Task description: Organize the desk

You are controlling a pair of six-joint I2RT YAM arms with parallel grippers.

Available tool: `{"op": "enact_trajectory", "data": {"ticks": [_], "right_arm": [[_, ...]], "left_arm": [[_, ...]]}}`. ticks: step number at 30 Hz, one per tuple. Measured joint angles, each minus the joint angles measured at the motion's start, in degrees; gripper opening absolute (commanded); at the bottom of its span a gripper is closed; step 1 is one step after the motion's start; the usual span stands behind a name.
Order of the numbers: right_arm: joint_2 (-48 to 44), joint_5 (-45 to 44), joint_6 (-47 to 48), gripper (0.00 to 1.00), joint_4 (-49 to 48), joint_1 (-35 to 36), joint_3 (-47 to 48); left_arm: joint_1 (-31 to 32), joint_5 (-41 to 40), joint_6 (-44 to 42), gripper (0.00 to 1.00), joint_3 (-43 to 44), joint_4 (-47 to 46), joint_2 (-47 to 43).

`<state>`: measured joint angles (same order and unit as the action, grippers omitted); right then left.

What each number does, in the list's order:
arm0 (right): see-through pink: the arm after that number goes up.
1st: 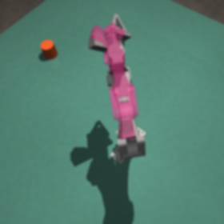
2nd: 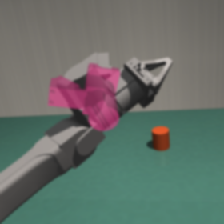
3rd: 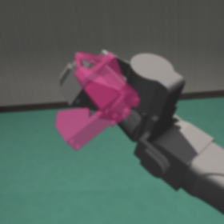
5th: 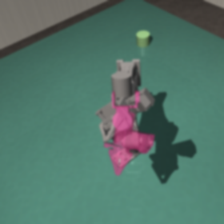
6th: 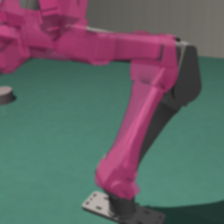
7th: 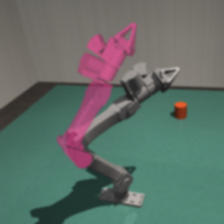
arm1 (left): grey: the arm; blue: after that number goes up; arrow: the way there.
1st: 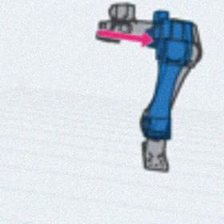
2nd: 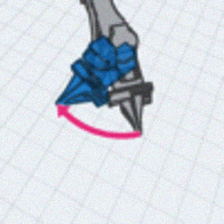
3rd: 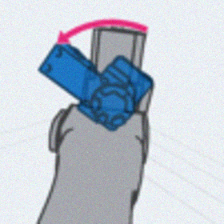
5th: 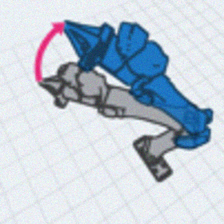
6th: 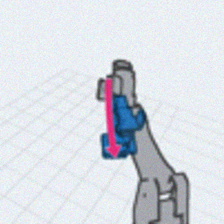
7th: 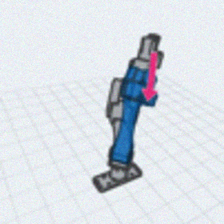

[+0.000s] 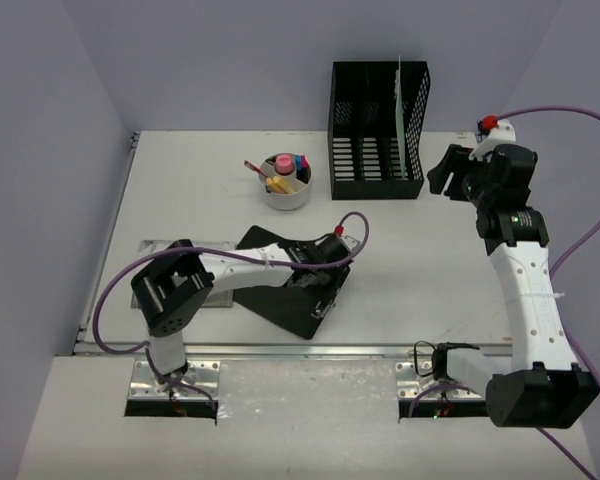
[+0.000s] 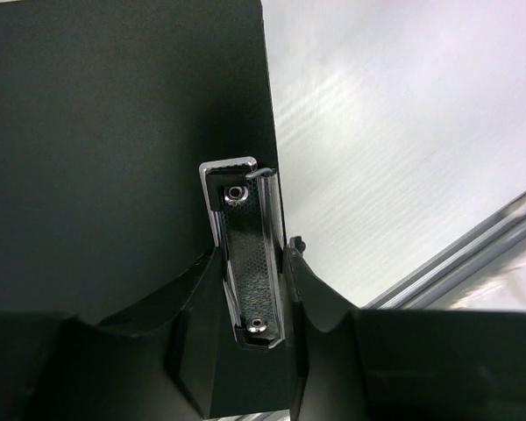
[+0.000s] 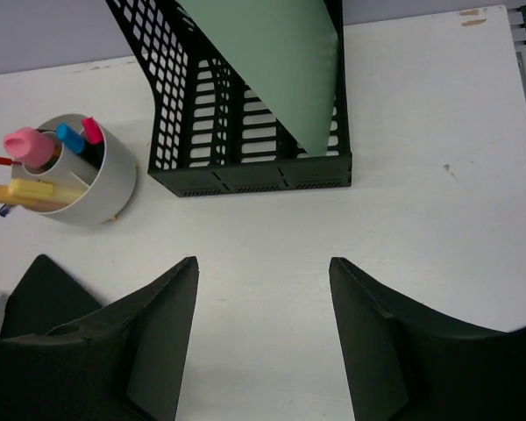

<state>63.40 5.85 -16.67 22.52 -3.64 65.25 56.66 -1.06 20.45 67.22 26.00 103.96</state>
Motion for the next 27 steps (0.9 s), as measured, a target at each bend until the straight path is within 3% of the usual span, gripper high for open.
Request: {"op": "enact_trajectory", "data": {"ticks": [12, 18, 27], "right_arm": [[-0.11, 4.02, -3.58, 0.58, -0.04, 0.02, -0.42], [-4.52, 8.22, -9.14, 0.57, -0.74, 0.17, -5.6], [-10.54, 10.29, -14.4, 0.62, -4.96, 7.23, -9.2]], "left_arm": [[-5.49, 1.4, 4.28, 0.0, 6.88, -5.27, -8.83], [-9.68, 1.22, 8.74, 0.0, 10.25, -9.53, -10.75], [-17.68, 2.99, 16.15, 0.0, 11.5, -12.28, -11.98]]}}
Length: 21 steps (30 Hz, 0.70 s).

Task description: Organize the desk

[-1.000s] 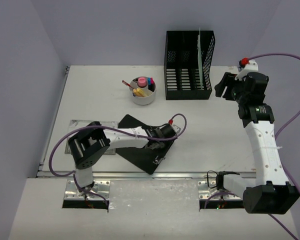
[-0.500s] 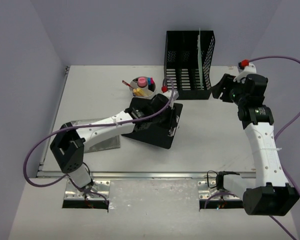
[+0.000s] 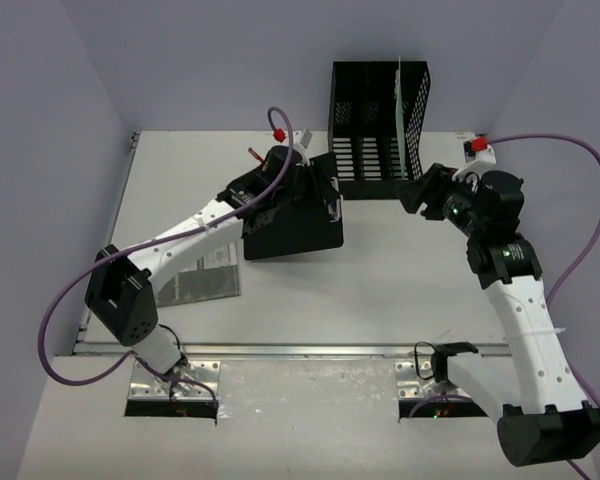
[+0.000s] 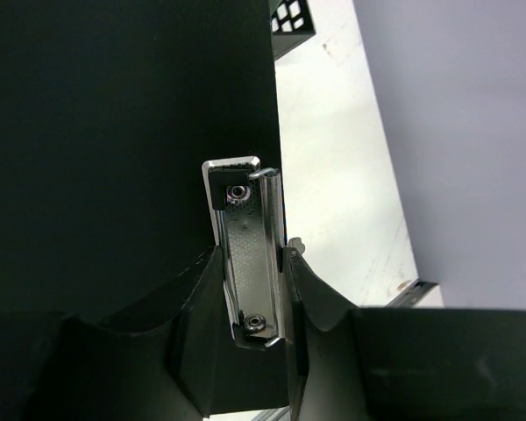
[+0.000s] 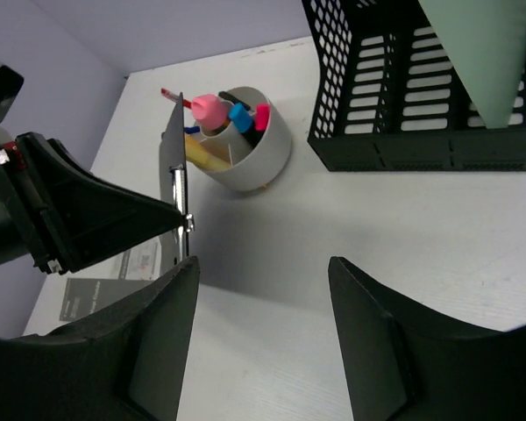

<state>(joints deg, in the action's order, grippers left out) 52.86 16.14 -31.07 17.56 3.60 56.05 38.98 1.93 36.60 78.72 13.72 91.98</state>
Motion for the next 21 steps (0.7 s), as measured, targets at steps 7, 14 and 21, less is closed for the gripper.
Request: {"op": "enact_trajectory", "data": {"ticks": [7, 14, 21], "right_arm": [[0.72, -2.75, -1.99, 0.66, -3.02, 9.44, 0.0], [5.44, -5.79, -5.68, 0.65, -4.59, 15.56, 0.22], [9.01, -7.61, -6.21, 0.64, -5.42, 18.82, 2.43]], "left_arm": [[-0.37, 2.47, 5.18, 0.0, 1.6, -1.86, -0.92], [-0.92, 3.45, 9.11, 0.0, 3.37, -2.36, -1.57], [-1.97, 3.43, 11.5, 0.0, 5.77, -3.04, -1.79]]}}
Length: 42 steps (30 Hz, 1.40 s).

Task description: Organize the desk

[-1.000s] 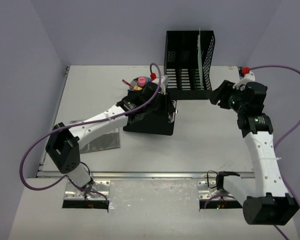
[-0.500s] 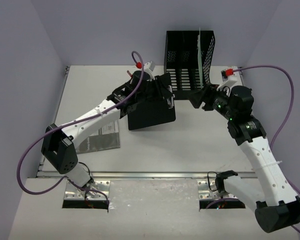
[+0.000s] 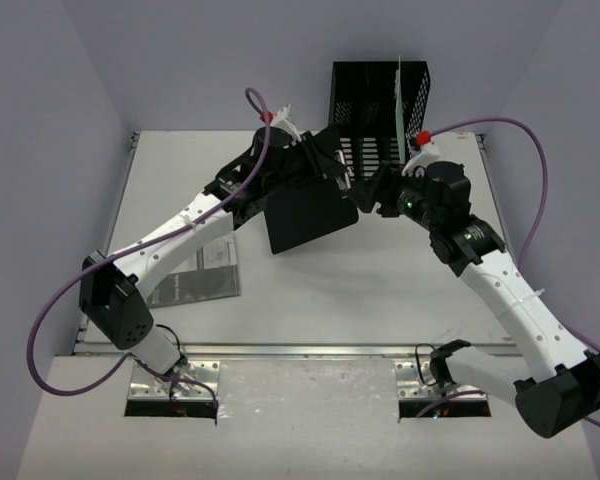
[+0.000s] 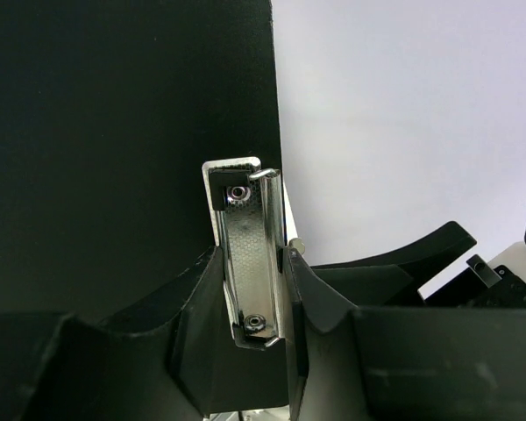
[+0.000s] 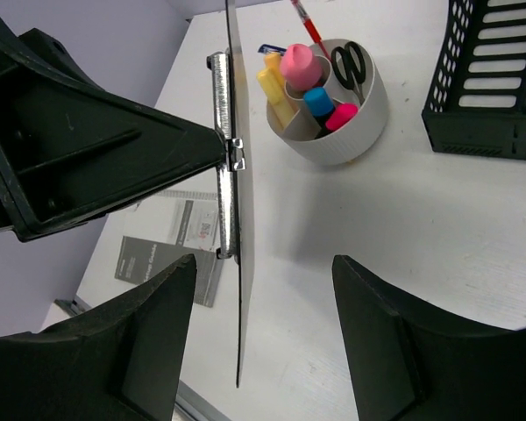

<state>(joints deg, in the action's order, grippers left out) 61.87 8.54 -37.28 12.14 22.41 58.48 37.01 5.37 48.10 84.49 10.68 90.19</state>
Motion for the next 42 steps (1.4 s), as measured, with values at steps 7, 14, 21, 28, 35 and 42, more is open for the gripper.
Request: {"op": "enact_trajectory", "data": {"ticks": [7, 14, 21, 28, 35, 42], "right_arm": [[2.08, -0.57, 0.28, 0.59, -2.6, 2.14, 1.09], [4.85, -0.52, 1.79, 0.26, -4.79, 2.93, 1.57], [5.42, 0.5, 3.17, 0.01, -6.14, 3.34, 1.73], [3.61, 2.16, 5.53, 0.01, -1.7, 3.41, 2.64], [-2.62, 4.37, 8.79, 0.01, 9.2, 3.41, 6.12], [-5.29, 4.79, 12.81, 0.01, 21.4, 3.61, 17.7]], "left_arm": [[-0.02, 0.24, 1.51, 0.0, 0.04, -0.15, -0.33], [-0.04, 0.63, 2.01, 0.0, 0.04, -0.17, -0.57], [-0.46, 1.27, 1.95, 0.27, 0.04, -0.02, -1.05], [-0.72, 0.66, -0.92, 1.0, -1.49, -0.63, -5.95], [-1.9, -4.55, -9.6, 1.0, -2.56, -2.82, -14.78], [-2.62, -11.23, -23.1, 1.0, -5.9, -4.63, -21.68]]}}
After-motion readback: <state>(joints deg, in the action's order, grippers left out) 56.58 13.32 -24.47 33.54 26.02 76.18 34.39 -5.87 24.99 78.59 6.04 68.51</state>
